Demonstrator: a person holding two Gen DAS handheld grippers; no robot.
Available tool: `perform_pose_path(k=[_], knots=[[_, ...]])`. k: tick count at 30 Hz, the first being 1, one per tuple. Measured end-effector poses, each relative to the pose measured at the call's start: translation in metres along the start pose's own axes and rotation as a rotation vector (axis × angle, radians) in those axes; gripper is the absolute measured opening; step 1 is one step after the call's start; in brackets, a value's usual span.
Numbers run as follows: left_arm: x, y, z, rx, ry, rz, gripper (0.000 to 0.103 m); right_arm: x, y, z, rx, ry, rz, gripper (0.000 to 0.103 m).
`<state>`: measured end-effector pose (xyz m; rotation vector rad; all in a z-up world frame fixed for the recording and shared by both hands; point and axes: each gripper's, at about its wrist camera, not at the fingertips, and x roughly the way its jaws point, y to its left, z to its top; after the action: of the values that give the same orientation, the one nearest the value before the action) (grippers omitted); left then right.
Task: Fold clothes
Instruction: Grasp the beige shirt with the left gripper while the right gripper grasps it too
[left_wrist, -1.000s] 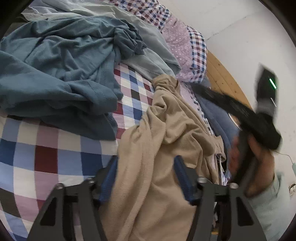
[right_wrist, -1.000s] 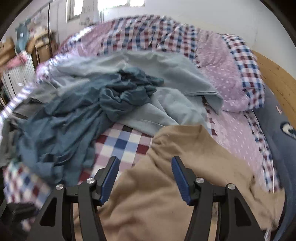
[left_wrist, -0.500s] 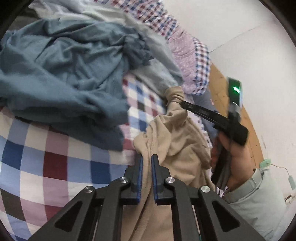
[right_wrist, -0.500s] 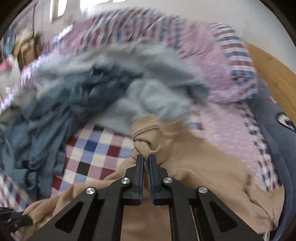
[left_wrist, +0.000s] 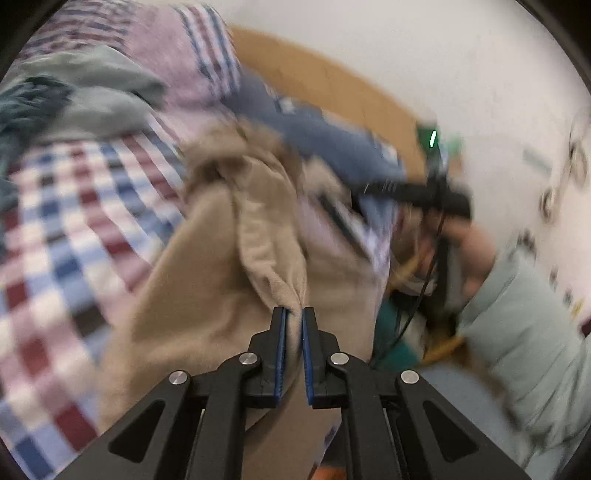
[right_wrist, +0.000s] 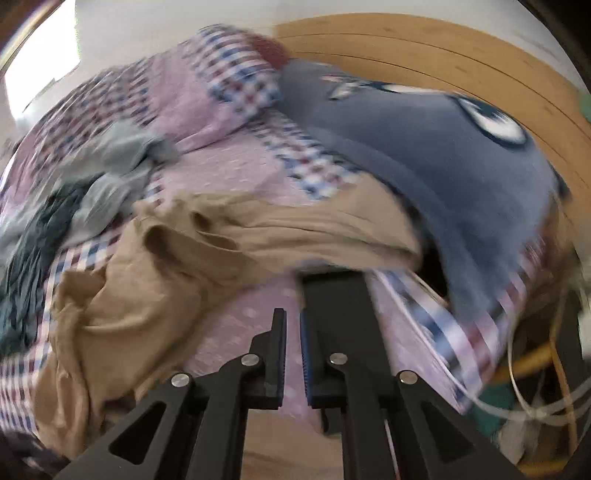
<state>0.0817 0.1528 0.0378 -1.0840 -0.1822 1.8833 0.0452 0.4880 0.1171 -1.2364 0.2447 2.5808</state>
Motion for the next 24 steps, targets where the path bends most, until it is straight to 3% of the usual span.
perform_pose_path(k=[2,3,7,9,11,12,15,17,21,24], knots=[[0.012,-0.003,-0.004,0.007,0.044,-0.001,0.008,-0.016,0.010,-0.002,0.006,-0.045,0.080,0.036],[0.014,-0.002,-0.005,0.000,0.052,-0.004,0.008,-0.021,0.028,-0.002,-0.041,-0.058,0.130,0.043],[0.010,0.010,-0.003,-0.079,0.046,-0.067,0.014,-0.030,0.114,-0.010,-0.257,-0.074,0.293,0.046],[-0.007,0.018,0.000,-0.132,-0.003,-0.143,0.036,-0.025,0.146,-0.016,-0.330,-0.068,0.340,0.046],[-0.033,0.028,0.001,-0.185,-0.069,-0.256,0.074,-0.013,0.171,-0.021,-0.363,-0.052,0.355,0.046],[-0.046,0.034,0.001,-0.204,-0.104,-0.300,0.078,-0.006,0.177,-0.023,-0.365,-0.043,0.359,0.046],[-0.081,0.056,0.003,-0.257,-0.217,-0.380,0.081,0.013,0.191,-0.032,-0.387,-0.016,0.350,0.042],[-0.099,0.076,0.003,-0.333,-0.299,-0.409,0.082,0.020,0.193,-0.038,-0.410,-0.007,0.359,0.009],[-0.099,0.099,0.008,-0.446,-0.383,-0.440,0.082,-0.008,0.208,-0.056,-0.543,-0.091,0.375,0.006],[-0.080,0.107,0.010,-0.518,-0.385,-0.457,0.082,-0.040,0.216,-0.080,-0.671,-0.147,0.405,0.006]])
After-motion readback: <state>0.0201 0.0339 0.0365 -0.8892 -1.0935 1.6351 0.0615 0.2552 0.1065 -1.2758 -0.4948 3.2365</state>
